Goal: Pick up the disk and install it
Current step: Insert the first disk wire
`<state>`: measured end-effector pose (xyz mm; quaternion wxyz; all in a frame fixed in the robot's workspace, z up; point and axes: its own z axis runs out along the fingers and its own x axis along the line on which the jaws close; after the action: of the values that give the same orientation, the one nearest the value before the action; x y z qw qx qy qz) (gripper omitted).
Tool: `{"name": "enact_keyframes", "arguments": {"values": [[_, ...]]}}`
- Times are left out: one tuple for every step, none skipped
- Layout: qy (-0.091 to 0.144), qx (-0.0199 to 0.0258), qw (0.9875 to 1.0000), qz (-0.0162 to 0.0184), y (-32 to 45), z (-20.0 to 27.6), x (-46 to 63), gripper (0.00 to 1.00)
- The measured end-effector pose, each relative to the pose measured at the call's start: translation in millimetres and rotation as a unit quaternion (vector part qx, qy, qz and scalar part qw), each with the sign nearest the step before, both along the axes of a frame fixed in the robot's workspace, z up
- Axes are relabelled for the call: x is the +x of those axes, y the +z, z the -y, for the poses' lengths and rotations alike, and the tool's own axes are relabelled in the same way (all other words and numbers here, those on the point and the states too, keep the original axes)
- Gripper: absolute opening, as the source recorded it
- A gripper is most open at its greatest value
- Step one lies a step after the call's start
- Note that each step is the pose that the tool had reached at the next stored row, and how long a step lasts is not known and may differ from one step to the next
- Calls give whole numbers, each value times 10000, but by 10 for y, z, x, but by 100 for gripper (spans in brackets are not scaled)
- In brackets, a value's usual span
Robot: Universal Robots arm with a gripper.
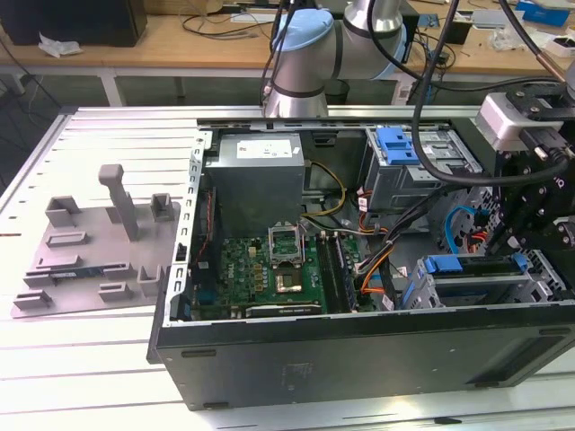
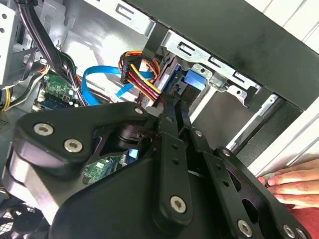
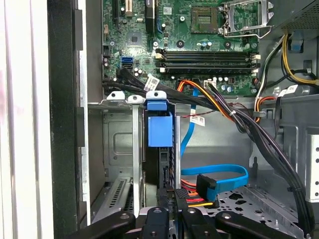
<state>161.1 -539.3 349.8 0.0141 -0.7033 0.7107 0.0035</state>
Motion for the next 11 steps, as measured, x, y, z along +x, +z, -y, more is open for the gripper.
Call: {"name": "enact_keyframes", "arguments": {"values": [[0, 0, 10000, 0, 0, 0, 0, 17], [0, 0, 10000, 0, 0, 1, 1, 17], [0, -1, 10000, 0, 1, 1, 2, 17], [0, 0, 10000, 0, 0, 1, 4, 17], [0, 0, 10000, 0, 0, 1, 6, 17], [0, 0, 10000, 0, 0, 2, 7, 17], [0, 0, 10000, 0, 0, 3, 7, 17], [0, 0, 10000, 0, 0, 5, 7, 17], [0, 0, 10000, 0, 0, 9, 8, 17], [0, 0, 10000, 0, 0, 13, 8, 17], [1, 1, 10000, 0, -1, 15, 8, 17]]}}
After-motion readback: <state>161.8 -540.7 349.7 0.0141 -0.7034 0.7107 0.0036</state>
